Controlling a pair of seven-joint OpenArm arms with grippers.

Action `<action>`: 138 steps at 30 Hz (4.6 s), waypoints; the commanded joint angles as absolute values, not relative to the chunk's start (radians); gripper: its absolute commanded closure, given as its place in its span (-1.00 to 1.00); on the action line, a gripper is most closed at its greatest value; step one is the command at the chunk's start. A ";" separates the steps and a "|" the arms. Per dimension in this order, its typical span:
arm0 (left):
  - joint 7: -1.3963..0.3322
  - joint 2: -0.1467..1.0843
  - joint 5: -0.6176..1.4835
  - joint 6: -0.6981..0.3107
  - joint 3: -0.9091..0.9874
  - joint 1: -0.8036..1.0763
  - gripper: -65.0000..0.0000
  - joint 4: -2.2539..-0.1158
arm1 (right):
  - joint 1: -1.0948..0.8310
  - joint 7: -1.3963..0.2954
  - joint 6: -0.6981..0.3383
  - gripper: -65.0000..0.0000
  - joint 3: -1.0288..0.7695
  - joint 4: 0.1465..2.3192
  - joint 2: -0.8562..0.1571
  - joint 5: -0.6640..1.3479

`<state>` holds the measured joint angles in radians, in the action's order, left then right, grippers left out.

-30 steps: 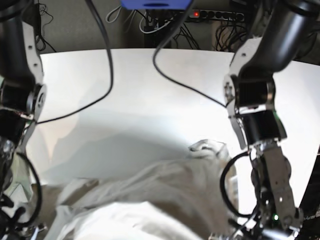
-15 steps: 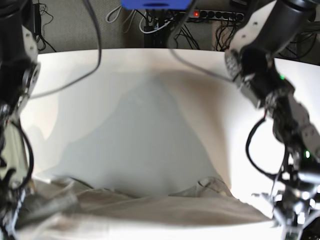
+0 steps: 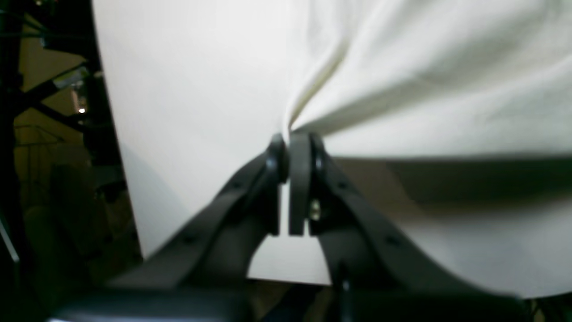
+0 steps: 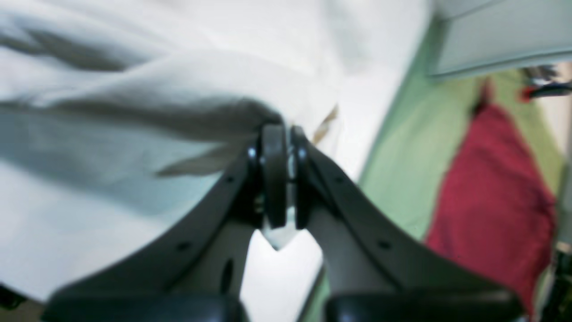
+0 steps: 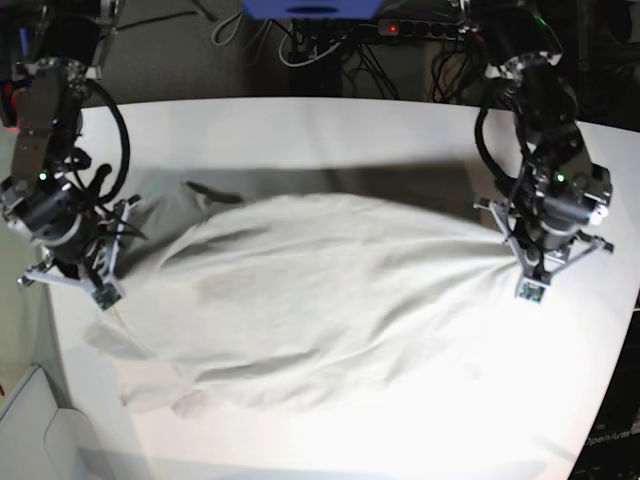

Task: Layout the t-shirt on the table in an organized manner, then fold the t-shirt properly
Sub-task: 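Lift the shirt with both grippers and swing it up over the table, then lay the shirt down with both grippers, dragging it toward the robot, then release the shirt and reposition both grippers along its edge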

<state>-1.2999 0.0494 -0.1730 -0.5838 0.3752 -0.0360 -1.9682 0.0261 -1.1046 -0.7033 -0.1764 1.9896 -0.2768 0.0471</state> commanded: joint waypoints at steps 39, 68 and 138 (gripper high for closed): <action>-1.279 0.140 -0.177 -0.698 0.406 0.082 -0.41 -1.968 | -0.091 -1.063 -0.698 0.15 -0.259 1.979 -0.328 0.051; -0.983 0.030 -0.188 -0.698 0.420 -0.171 0.87 -1.460 | -0.119 -1.026 -0.698 1.00 -0.134 1.816 -0.091 0.045; -0.840 0.022 -0.088 -0.698 0.473 -0.292 0.87 -1.273 | -0.242 -1.056 -0.698 1.00 -0.185 2.018 -0.239 0.042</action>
<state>-0.8562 0.0143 -0.0982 -0.7006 0.4732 -0.2630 -1.2514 -0.2470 -1.0721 -0.7017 -0.1802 2.0029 -0.2291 0.0391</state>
